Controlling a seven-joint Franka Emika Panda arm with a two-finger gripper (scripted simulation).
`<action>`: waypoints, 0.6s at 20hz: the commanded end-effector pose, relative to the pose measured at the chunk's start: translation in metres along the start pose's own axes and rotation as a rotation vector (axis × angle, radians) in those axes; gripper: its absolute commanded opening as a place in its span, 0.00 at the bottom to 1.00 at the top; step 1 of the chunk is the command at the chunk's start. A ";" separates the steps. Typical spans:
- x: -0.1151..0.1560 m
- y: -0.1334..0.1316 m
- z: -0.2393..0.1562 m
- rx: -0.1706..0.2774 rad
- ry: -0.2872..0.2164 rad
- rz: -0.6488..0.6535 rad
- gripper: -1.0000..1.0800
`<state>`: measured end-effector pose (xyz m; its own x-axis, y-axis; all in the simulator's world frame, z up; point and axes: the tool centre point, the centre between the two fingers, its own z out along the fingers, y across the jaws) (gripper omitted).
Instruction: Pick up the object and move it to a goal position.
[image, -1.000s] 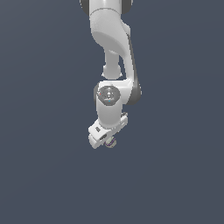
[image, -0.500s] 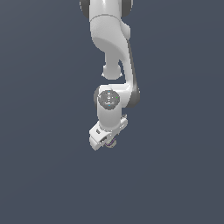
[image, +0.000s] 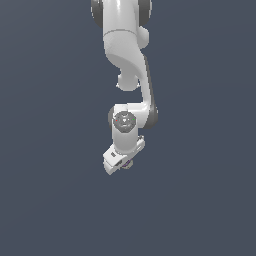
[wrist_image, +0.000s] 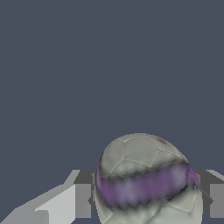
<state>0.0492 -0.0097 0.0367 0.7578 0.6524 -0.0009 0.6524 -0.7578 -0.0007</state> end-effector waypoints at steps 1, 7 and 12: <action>0.001 0.000 0.000 -0.001 0.001 0.000 0.00; 0.001 0.000 0.000 -0.001 0.001 0.000 0.00; -0.001 0.002 0.000 -0.001 0.001 0.000 0.00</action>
<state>0.0495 -0.0102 0.0366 0.7576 0.6527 -0.0005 0.6527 -0.7576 -0.0003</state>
